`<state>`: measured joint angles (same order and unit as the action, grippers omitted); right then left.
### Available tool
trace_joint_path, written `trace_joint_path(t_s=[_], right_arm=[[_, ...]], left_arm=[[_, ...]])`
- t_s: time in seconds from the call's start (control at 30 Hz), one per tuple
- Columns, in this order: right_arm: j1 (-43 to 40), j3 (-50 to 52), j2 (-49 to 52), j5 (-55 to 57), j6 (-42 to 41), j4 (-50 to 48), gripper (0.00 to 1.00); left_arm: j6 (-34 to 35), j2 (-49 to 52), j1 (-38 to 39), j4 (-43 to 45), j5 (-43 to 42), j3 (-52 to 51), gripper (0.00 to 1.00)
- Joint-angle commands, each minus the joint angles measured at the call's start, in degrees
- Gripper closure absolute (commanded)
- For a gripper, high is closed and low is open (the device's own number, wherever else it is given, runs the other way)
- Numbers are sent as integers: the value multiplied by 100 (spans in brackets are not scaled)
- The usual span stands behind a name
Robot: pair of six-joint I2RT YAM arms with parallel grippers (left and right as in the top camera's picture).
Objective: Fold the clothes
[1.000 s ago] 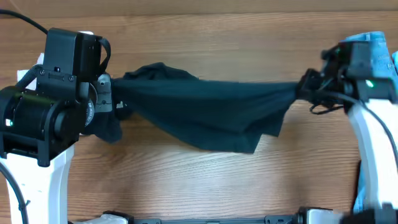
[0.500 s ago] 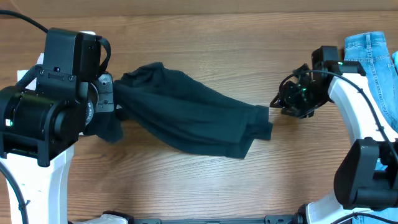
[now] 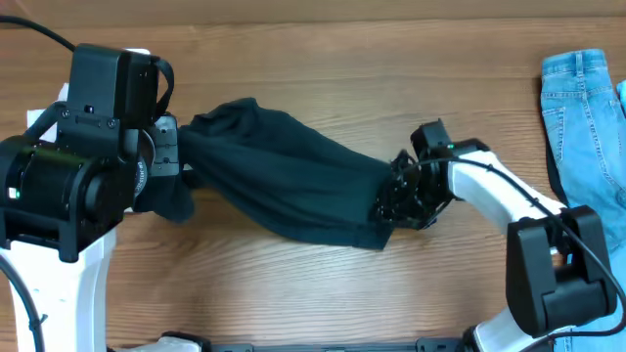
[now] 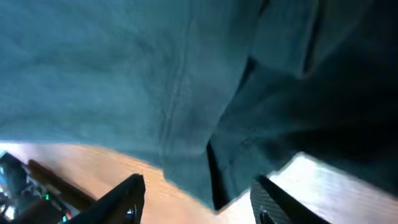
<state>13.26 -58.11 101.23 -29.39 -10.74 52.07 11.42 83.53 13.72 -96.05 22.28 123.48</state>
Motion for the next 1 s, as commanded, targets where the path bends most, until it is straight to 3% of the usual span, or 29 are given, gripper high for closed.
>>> trace_joint_path(t_s=[0.0,0.37,0.43,0.47,0.6,0.83,0.97], right_arm=[[35,337,-15,-610,13,-448,44],[291,382,-17,-802,52,-1097,76],[291,382,-17,-586,50,-997,73],[278,382,-17,-317,24,-898,64],[275,382,-17,70,28,-782,51],[278,385,-15,234,-59,-1158,49],[282,385,-15,-125,-168,-1346,59]], left_arm=[[-116,-76,-57,31,11,131,96],[-118,-76,-57,0,11,131,96],[-127,-76,-57,-11,11,131,96],[-142,-76,-57,-11,11,131,96],[-164,-76,-57,-4,11,131,96],[-179,-76,-57,9,-20,131,96],[-186,-76,-57,7,-57,131,96]])
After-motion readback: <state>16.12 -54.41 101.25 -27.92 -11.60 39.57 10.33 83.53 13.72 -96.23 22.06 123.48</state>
